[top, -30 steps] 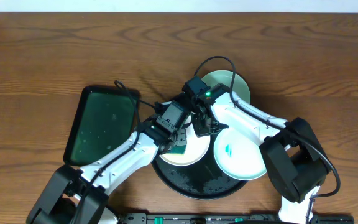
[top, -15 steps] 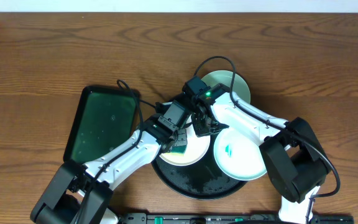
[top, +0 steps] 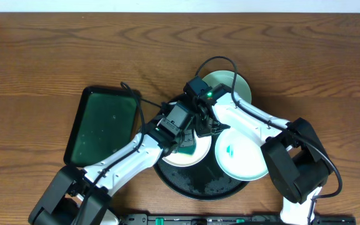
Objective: Clean dirty plates on tray and stack at the side
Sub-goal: 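Scrub pink-white plate surface with sponge while right gripper holds rim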
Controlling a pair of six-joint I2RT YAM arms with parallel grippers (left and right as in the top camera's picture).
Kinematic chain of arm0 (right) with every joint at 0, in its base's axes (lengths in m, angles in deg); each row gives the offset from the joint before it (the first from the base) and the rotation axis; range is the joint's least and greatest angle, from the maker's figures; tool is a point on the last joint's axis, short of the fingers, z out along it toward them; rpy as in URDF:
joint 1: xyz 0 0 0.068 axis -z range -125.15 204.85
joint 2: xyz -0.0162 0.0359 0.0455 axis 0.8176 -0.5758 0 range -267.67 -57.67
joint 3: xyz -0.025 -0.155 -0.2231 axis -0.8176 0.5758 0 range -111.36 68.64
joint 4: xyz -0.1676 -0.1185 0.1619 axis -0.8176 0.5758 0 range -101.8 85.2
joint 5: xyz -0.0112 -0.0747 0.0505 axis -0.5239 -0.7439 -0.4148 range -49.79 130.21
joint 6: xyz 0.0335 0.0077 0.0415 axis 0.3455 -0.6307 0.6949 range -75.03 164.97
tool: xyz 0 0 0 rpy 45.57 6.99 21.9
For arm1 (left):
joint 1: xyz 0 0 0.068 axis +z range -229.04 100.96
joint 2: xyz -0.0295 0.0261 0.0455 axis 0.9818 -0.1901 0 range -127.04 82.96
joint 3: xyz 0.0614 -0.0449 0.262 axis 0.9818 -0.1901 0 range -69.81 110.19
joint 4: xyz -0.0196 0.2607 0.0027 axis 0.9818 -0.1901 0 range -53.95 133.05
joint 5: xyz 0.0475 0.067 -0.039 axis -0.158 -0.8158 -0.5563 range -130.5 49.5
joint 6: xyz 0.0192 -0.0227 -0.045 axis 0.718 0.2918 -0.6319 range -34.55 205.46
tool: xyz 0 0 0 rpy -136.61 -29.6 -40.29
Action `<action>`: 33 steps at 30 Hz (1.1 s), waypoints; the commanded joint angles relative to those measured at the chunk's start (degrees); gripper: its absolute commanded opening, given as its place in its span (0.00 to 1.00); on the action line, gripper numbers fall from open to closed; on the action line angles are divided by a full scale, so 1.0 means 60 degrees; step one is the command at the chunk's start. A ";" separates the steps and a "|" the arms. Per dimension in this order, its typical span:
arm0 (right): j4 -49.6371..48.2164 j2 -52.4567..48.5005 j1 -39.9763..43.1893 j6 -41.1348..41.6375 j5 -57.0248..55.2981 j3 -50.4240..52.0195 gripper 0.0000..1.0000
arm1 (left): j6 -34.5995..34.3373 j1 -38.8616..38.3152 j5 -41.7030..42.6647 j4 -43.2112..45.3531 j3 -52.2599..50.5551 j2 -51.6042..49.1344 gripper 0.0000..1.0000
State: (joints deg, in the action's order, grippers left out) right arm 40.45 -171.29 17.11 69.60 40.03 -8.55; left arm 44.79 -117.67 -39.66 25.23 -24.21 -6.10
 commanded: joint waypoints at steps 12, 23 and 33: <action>-0.0109 0.0084 0.0033 0.0102 0.0036 0.0164 0.01 | -0.0073 -0.0029 -0.5329 -0.1435 -0.0229 0.0419 0.07; -0.0186 0.0084 0.0033 0.0106 0.0047 0.0160 0.01 | -0.0025 -0.0033 -0.1541 -0.0885 -0.0047 0.1497 0.46; -0.0175 0.0084 0.0033 0.0102 0.0047 0.0160 0.01 | -0.0488 -0.0033 -0.0856 -0.0572 -0.0084 0.0171 0.78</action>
State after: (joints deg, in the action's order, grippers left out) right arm 39.90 -171.29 17.11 69.60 40.24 -8.42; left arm 43.17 -117.89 -46.89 21.67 -25.43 -2.97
